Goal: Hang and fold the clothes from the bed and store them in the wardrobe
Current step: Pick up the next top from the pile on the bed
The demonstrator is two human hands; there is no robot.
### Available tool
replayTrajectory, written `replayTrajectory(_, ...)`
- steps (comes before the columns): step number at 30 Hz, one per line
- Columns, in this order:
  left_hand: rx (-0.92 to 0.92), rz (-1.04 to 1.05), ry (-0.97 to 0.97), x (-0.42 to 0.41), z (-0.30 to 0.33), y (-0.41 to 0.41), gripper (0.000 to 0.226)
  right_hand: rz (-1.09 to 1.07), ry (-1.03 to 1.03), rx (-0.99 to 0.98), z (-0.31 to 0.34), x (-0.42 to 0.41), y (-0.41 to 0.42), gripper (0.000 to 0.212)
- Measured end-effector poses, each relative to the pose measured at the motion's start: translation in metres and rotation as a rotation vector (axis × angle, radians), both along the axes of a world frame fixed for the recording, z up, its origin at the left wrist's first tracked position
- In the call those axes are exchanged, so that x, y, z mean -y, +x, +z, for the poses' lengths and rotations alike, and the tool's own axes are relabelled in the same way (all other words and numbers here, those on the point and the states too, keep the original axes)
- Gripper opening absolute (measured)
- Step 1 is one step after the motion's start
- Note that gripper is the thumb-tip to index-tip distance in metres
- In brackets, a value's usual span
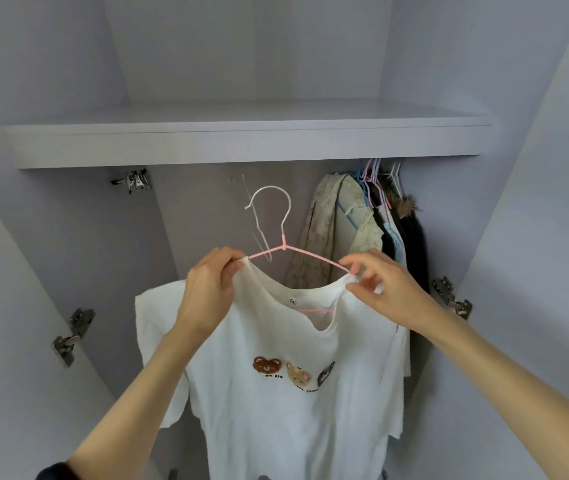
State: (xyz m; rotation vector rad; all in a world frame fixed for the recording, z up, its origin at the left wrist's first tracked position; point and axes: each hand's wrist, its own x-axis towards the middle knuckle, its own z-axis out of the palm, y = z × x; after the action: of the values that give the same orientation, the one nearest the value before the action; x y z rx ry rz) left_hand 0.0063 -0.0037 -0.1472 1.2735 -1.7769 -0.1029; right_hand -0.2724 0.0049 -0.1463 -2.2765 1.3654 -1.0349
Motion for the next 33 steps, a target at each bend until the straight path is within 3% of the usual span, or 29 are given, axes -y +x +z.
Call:
replayTrajectory(4,0.026,-0.043,-0.008,-0.002,0.003,-0.009,0.014,-0.075,-0.035,-0.070,0.012,0.007,0.021,0.034)
replayTrajectory(8,0.082,-0.101,-0.022,-0.004,0.004,-0.018,0.014,0.026,0.121,0.150,0.018,0.009,0.061,0.013)
replayTrajectory(12,0.103,-0.121,0.012,-0.005,-0.005,-0.006,0.013,-0.005,0.190,0.239,0.012,0.015,0.071,0.023)
replayTrajectory(19,0.107,0.079,0.363,0.002,-0.030,0.044,0.051,-0.176,0.146,0.250,0.011,0.029,0.045,0.027)
replayTrajectory(26,-0.043,0.120,0.283,0.009,-0.031,0.048,0.014,-0.307,0.030,0.187,0.024,0.042,0.023,0.030)
replayTrajectory(30,-0.097,0.259,0.214,0.013,-0.027,0.060,0.013,-0.417,0.005,0.137,0.032,0.048,-0.003,0.030)
replayTrajectory(33,-0.044,0.330,0.310,0.018,-0.028,0.068,0.014,-0.454,0.016,0.178,0.035,0.047,-0.016,0.035)
